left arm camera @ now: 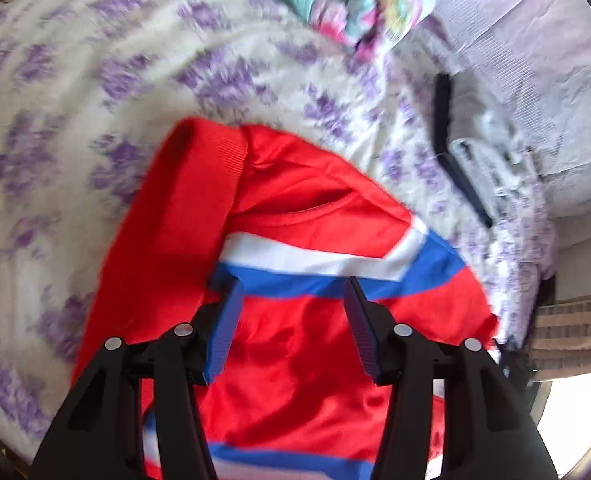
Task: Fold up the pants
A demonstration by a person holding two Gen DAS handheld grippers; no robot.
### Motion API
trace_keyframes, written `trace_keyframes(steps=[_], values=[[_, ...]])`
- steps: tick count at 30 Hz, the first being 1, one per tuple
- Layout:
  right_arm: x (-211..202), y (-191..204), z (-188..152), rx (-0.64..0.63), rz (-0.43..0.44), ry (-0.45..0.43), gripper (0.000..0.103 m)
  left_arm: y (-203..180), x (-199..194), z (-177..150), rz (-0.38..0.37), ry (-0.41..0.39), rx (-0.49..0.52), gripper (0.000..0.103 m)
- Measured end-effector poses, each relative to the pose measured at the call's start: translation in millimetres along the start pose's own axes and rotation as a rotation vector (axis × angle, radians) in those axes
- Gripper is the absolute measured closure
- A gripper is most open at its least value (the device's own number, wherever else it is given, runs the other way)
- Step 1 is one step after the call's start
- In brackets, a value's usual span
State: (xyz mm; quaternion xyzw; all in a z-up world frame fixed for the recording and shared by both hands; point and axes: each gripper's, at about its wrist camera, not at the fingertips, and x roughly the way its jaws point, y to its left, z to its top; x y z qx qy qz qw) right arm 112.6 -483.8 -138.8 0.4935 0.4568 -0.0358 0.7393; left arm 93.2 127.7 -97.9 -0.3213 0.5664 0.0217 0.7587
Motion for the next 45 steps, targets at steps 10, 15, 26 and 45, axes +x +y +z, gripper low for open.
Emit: trace_keyframes(steps=[10,15,26,45], values=[[-17,-15,5,-0.121,-0.124,-0.059,0.092,-7,22,26,0.044,-0.016,0.059,0.058],[-38,-27,4,-0.033,-0.101,-0.082,0.075,-21,10,21,0.073,-0.041,0.161,0.058],[10,138,-139,-0.668,-0.032,0.093,0.058,32,-25,34,0.216,-0.126,0.056,0.057],[53,232,-186,-1.098,0.013,0.173,0.020,54,-32,56,0.155,-0.141,0.068,0.024]])
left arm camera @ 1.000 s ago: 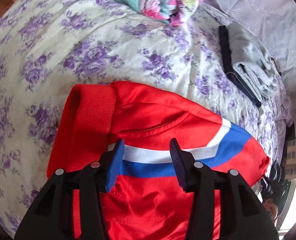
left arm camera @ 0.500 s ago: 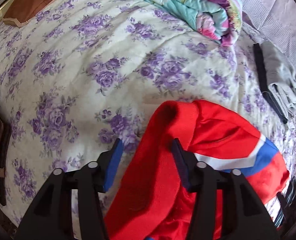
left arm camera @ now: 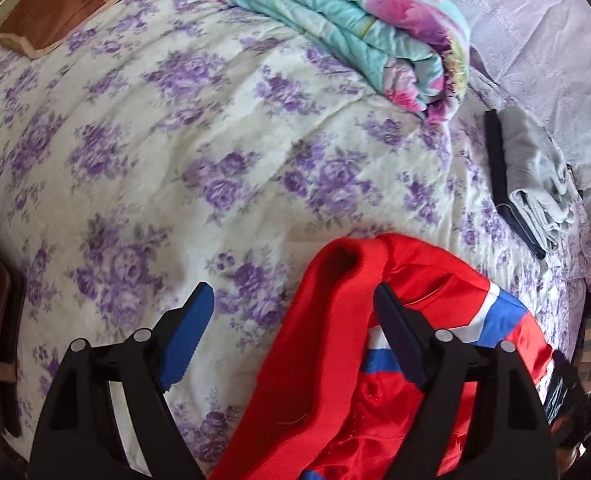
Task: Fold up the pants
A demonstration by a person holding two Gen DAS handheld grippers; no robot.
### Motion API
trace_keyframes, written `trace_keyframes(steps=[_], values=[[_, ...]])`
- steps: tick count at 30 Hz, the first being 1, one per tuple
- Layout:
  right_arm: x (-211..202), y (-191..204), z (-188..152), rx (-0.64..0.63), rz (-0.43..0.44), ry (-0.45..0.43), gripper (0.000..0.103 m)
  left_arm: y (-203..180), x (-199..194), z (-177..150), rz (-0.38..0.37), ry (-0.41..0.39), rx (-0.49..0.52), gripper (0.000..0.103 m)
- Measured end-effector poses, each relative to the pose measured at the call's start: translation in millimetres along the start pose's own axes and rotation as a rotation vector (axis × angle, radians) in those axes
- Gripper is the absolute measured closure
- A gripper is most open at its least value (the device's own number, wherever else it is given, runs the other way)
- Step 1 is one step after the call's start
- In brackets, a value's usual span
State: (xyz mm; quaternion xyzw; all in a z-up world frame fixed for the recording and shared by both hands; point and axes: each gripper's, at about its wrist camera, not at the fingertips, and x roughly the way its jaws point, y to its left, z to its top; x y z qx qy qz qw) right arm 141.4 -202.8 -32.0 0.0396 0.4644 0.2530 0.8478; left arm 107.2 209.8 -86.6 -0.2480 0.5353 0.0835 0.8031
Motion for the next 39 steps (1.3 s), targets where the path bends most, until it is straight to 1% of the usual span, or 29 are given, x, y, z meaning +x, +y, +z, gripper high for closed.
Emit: trace_keyframes(steps=[4,7,9,10,11,13,15,17,19,20,21,22,24,26,27,28,29,30,33,36,39], values=[[8,0,15,-0.132,-0.061,0.026,0.019,-16,12,2,0.004,0.003,0.078,0.024],[21,-2,21,-0.184,-0.043,0.076,0.019,-28,23,4,0.022,0.008,0.125,0.025],[32,-5,25,-0.213,-0.037,0.104,0.019,-29,28,7,0.036,-0.002,0.159,0.032],[40,-7,28,-0.228,-0.035,0.117,0.019,-32,33,10,0.023,0.006,0.180,0.038],[47,-8,32,-0.244,-0.029,0.126,0.019,-33,34,12,0.014,0.009,0.188,0.042],[59,-11,39,-0.266,0.001,0.138,0.019,-40,37,17,-0.008,0.011,0.223,0.062],[72,-11,47,-0.293,0.038,0.162,0.019,-50,37,19,0.012,0.008,0.292,0.064],[85,-8,54,-0.349,0.066,0.187,0.019,-57,38,18,0.028,0.004,0.354,0.067],[97,-3,59,-0.423,0.080,0.224,0.022,-57,38,19,0.026,0.013,0.377,0.068],[105,0,60,-0.461,0.091,0.255,0.027,-55,38,20,0.015,0.021,0.369,0.068],[113,2,60,-0.498,0.098,0.295,0.035,-52,37,22,0.001,0.030,0.353,0.069],[120,4,58,-0.525,0.104,0.332,0.048,-49,37,24,-0.015,0.038,0.332,0.069],[134,5,54,-0.563,0.117,0.397,0.066,-46,37,26,-0.031,0.047,0.305,0.069],[139,4,51,-0.588,0.114,0.400,0.067,-47,36,25,-0.026,0.045,0.304,0.069],[139,4,50,-0.589,0.114,0.394,0.070,-48,37,24,-0.020,0.044,0.309,0.069],[136,5,51,-0.588,0.114,0.390,0.083,-49,37,24,-0.014,0.044,0.312,0.069],[133,8,51,-0.587,0.123,0.388,0.093,-50,36,24,-0.013,0.044,0.310,0.069],[124,12,51,-0.591,0.121,0.369,0.099,-50,35,24,-0.014,0.045,0.307,0.069],[94,20,45,-0.605,0.117,0.310,0.100,-52,26,24,-0.023,0.030,0.306,0.071],[55,25,35,-0.567,0.126,0.245,0.100,-51,10,22,-0.046,0.006,0.304,0.075],[19,35,17,-0.546,0.128,0.188,0.100,-50,-9,17,-0.080,-0.021,0.296,0.076]])
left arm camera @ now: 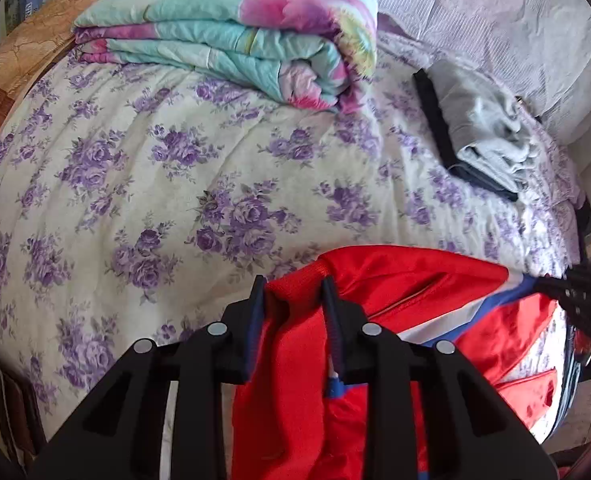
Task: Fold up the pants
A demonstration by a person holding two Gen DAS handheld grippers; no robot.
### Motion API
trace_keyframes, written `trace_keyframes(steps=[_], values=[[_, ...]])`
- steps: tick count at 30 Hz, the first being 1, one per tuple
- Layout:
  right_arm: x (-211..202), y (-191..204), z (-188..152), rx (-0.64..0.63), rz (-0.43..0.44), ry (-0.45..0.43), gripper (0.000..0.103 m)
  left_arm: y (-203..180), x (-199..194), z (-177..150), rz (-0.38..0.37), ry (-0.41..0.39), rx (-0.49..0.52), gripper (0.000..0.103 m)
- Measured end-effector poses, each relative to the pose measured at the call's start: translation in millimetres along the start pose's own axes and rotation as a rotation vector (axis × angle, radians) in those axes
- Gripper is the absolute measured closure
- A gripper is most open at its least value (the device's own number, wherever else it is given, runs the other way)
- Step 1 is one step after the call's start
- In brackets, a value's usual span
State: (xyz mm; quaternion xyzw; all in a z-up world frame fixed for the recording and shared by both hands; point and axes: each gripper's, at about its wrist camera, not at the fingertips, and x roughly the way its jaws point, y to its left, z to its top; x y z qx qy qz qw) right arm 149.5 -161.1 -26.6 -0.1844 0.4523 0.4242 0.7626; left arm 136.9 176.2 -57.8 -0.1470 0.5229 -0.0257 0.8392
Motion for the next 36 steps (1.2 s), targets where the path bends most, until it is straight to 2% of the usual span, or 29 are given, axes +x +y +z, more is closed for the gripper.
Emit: trace_keyframes(steps=[4,5,7,9,12,16,17,18,19,20,23,27,29,30,32,33,34,35,36], values=[[-28,34,-28,0.033,0.012,-0.042,0.100,0,-27,-17,-0.054,-0.026,-0.034,0.075],[-33,41,-36,0.041,0.012,-0.046,0.100,2,-30,-21,-0.063,-0.017,-0.054,0.072],[-36,54,-51,0.059,0.021,-0.046,0.100,10,-37,-33,-0.067,0.004,-0.136,0.057],[-35,64,-61,0.070,0.026,-0.038,0.100,22,-46,-48,-0.130,0.023,-0.244,0.053],[-39,80,-76,0.098,0.032,-0.032,0.100,30,-55,-67,-0.235,0.084,-0.382,0.052],[-43,96,-92,0.101,0.023,-0.043,0.100,6,-55,-72,-0.338,0.162,-0.459,0.052],[-44,99,-95,0.107,0.024,-0.046,0.100,-5,-56,-71,-0.366,0.168,-0.470,0.050],[-45,100,-96,0.112,0.022,-0.050,0.100,-14,-56,-68,-0.383,0.171,-0.477,0.043],[-45,103,-99,0.115,0.018,-0.055,0.100,-25,-57,-63,-0.374,0.174,-0.490,0.033],[-46,105,-100,0.115,0.016,-0.058,0.100,-33,-56,-57,-0.340,0.173,-0.516,0.030],[-46,109,-105,0.126,0.016,-0.069,0.100,-42,-47,-44,-0.307,0.203,-0.575,0.028],[-48,114,-110,0.137,0.023,-0.081,0.100,-43,-26,-26,-0.187,0.284,-0.620,0.029],[-48,115,-112,0.135,0.022,-0.083,0.100,-38,-18,-22,-0.160,0.301,-0.642,0.029],[-48,116,-113,0.137,0.021,-0.085,0.100,-37,-13,-19,-0.140,0.312,-0.637,0.033],[-49,117,-115,0.140,0.023,-0.089,0.100,-34,-5,-20,-0.115,0.342,-0.624,0.047],[-50,117,-115,0.142,0.022,-0.092,0.100,-32,-2,-21,-0.121,0.353,-0.625,0.063],[-50,117,-116,0.144,0.023,-0.093,0.100,-29,0,-25,-0.146,0.364,-0.633,0.084],[-51,117,-116,0.146,0.023,-0.094,0.100,-26,0,-29,-0.175,0.369,-0.631,0.093],[-51,117,-116,0.145,0.021,-0.095,0.100,-25,-3,-32,-0.184,0.357,-0.615,0.094]])
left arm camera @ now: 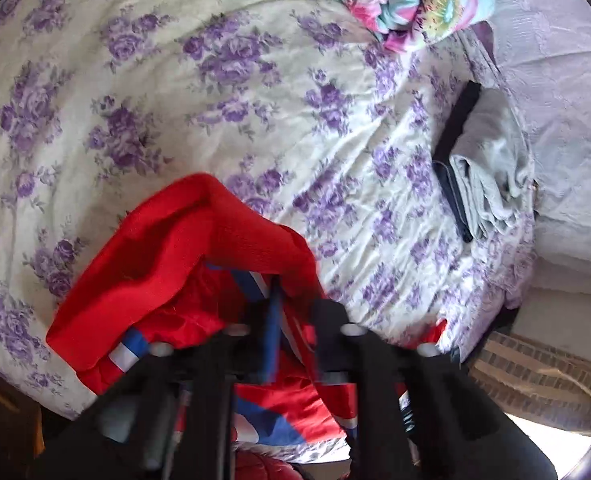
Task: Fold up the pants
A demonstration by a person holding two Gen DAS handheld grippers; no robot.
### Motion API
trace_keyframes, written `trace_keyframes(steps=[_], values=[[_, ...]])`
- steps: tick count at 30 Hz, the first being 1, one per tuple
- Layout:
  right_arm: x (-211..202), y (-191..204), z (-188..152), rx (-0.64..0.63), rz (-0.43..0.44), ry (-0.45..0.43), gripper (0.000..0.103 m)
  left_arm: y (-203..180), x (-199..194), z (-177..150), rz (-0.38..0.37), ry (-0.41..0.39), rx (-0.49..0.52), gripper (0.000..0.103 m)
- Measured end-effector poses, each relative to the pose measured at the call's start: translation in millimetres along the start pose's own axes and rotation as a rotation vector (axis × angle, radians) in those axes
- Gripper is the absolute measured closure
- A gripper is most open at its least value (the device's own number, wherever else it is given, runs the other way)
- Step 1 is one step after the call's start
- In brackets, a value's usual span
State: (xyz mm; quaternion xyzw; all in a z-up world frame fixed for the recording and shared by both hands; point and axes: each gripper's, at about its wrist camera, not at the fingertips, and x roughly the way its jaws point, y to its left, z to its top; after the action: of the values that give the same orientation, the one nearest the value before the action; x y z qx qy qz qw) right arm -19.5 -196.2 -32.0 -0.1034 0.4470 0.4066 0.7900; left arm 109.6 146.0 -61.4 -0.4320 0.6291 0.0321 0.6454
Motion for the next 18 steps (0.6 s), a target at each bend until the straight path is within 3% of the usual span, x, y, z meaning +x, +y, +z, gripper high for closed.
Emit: trace_keyframes(steps=[2,6,9,12,14,18], values=[[-4,0,2,-0.006,-0.005,-0.007,0.100,1,-11,-8,-0.015,-0.035,0.041,0.096],[-21,5,8,-0.022,0.003,-0.033,0.100,1,-53,-36,-0.119,-0.113,0.228,0.096],[-29,9,6,-0.027,0.043,-0.017,0.100,25,-76,-68,-0.161,-0.139,0.372,0.096],[-22,15,-6,-0.008,0.105,0.044,0.100,65,-71,-86,-0.181,-0.096,0.373,0.096],[-9,22,-18,-0.011,0.129,0.106,0.100,103,-55,-98,-0.180,-0.048,0.322,0.096],[19,34,-35,0.004,0.170,0.197,0.100,143,-29,-108,-0.127,-0.025,0.266,0.096]])
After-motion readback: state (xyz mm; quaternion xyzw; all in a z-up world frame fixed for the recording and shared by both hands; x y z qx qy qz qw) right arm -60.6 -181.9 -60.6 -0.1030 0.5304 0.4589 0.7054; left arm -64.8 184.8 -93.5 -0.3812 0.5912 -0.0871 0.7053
